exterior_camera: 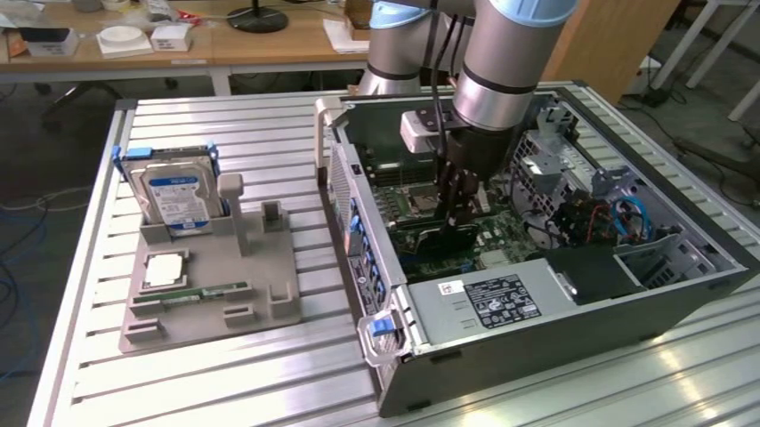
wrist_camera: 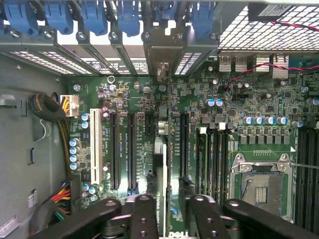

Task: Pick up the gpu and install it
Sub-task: 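Insert the gpu into the slot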

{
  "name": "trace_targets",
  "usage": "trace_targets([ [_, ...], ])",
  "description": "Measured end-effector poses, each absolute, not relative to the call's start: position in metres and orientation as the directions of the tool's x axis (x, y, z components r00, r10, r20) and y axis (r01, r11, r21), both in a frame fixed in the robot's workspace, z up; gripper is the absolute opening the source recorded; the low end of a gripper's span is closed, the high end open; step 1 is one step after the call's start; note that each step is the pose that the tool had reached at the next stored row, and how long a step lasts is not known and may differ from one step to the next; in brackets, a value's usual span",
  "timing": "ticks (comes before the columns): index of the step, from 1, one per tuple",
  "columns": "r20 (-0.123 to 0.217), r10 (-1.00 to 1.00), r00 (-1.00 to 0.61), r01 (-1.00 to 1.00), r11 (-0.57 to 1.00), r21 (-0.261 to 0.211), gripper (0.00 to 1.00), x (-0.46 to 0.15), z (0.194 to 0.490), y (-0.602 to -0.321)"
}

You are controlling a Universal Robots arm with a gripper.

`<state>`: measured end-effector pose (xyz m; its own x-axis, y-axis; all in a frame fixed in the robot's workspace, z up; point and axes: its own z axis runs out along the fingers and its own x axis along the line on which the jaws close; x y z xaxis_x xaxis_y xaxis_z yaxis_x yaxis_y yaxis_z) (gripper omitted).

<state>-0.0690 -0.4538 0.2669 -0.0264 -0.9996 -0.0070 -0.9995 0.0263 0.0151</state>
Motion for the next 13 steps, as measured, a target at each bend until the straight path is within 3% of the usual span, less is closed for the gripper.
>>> trace_targets([
  [6,-0.007,-1.000,-0.026,-1.000,0.026,0.015,0.10,-0.0690,0.2669,-0.4538],
  [13,-0.007,-1.000,-0.026,-1.000,0.026,0.015,0.10,-0.0690,0.2701,-0.4538],
])
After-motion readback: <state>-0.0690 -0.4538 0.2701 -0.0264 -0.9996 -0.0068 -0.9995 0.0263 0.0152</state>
